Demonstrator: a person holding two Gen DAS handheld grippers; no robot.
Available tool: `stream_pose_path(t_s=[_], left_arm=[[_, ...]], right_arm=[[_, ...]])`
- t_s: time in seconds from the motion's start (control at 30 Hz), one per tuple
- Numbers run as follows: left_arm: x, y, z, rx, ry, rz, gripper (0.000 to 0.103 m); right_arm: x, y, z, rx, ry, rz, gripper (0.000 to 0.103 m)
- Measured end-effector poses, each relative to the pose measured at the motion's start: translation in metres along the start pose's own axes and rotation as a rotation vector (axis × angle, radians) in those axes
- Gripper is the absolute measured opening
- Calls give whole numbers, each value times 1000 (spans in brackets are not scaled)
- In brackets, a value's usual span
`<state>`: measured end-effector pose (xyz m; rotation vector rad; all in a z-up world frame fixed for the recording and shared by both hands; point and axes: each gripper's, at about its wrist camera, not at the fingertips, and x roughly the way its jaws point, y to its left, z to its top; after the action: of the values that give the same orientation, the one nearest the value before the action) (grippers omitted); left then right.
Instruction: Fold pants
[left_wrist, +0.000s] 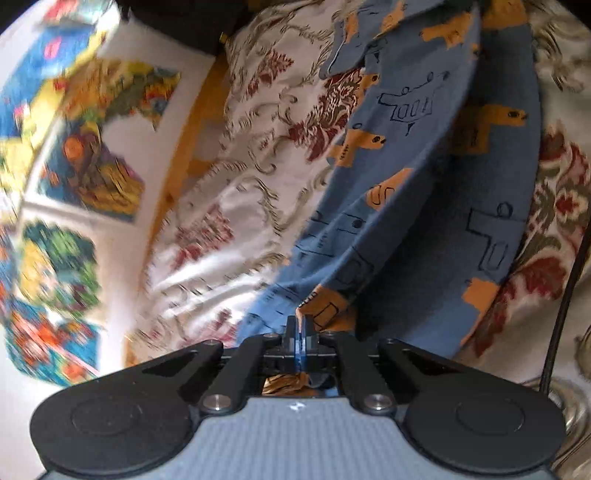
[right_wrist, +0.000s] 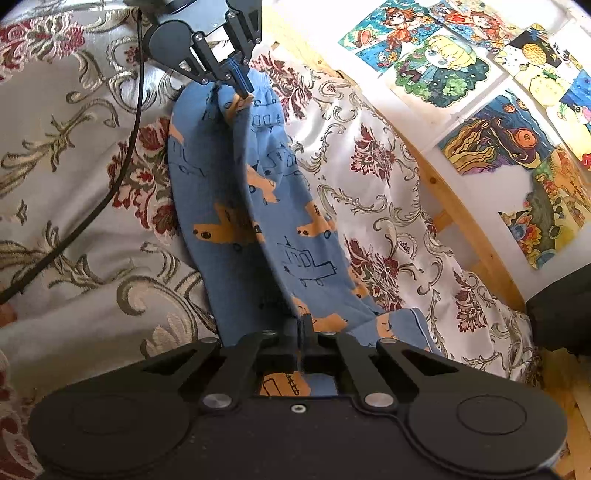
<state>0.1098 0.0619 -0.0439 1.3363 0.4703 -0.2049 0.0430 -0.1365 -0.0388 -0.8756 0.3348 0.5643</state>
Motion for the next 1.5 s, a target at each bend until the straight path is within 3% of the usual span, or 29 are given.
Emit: stream_pose_path(t_s=[0.27,0.5,0.53,0.6,0.63,0.67,0.73,0.8,0.87,0.93,1.0,1.07,1.2,1.3,1.37,1.5], left_arm=[[-9,-3,-13,118,-16,59,1],[-4,-21,-24,137,39,-4,1],[-5,-24,-24,135,40,-11,4],[-7,-25,-24,112,41,-26,7],[-9,-23,-24,89,45,-35,20],[-12,-21,-25,58,47,-44,42],[-22,-15,-24,-9,43,-57,63],[-34,-10,-22,-70,45,-72,65],[-46,-6,-16,-145,47,-96,71],[-59,-3,-6,-226,31,-125,76],[-69,-3,7,-304,5,-142,80],[-72,1,23,-398,-31,-186,86],[-66,10,61,-628,-97,-299,93],[-52,19,88,-873,-140,-458,96],[-44,20,103,-985,-165,-553,96],[-36,14,130,-1085,-181,-656,95]], right_arm=[[-18,13,14,-27,-20,67,0],[-13,32,11,-80,14,98,0],[-12,31,10,-78,16,99,1],[-14,27,10,-58,24,122,13],[-16,23,9,-36,25,130,17],[-19,18,9,-12,26,139,27],[-26,5,8,40,32,142,44],[-34,-7,5,91,46,137,60],[-42,-20,-1,146,71,98,68],[-50,-33,-9,209,103,31,76],[-59,-47,-21,297,132,-47,93],[-66,-60,-38,379,158,-116,102],[-66,-83,-70,469,226,-248,102],[-65,-104,-93,607,200,-289,102],[-65,-117,-107,719,169,-291,102],[-60,-130,-125,835,153,-279,102]])
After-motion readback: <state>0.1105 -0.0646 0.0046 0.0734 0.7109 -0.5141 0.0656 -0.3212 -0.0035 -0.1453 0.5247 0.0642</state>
